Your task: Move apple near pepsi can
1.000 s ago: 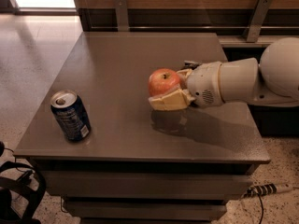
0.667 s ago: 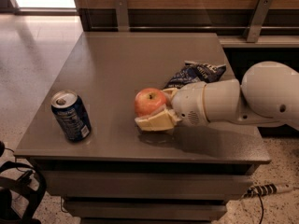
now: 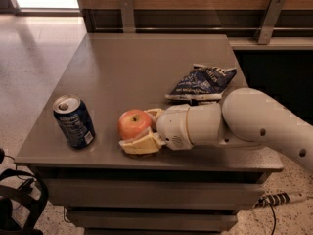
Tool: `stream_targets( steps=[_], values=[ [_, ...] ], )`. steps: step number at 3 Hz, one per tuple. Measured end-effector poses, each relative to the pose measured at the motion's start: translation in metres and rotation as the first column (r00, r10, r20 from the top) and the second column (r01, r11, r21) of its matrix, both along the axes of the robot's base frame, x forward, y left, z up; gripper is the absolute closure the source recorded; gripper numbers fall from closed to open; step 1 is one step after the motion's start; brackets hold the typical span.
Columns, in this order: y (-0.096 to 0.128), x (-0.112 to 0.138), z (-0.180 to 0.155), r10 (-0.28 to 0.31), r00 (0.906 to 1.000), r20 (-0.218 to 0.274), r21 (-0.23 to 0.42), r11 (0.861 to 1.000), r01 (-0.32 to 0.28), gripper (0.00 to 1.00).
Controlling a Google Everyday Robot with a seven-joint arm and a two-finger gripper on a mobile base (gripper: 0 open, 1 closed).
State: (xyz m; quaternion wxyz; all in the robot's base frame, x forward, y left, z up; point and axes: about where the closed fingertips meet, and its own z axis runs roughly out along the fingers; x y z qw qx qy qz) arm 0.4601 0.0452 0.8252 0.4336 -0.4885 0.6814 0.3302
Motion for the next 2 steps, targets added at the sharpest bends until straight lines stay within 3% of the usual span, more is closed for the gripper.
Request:
stream_targets(
  steps=[1, 2],
  values=[
    [0.0202, -0.0017, -0.0054, 0.046, 0.9988, 0.018, 0.004, 0.999, -0.046, 0.99],
    [0.0213, -0.0029, -0.0048, 0.048, 0.9987, 0.018, 0.003, 0.999, -0.048, 0.69]
  ],
)
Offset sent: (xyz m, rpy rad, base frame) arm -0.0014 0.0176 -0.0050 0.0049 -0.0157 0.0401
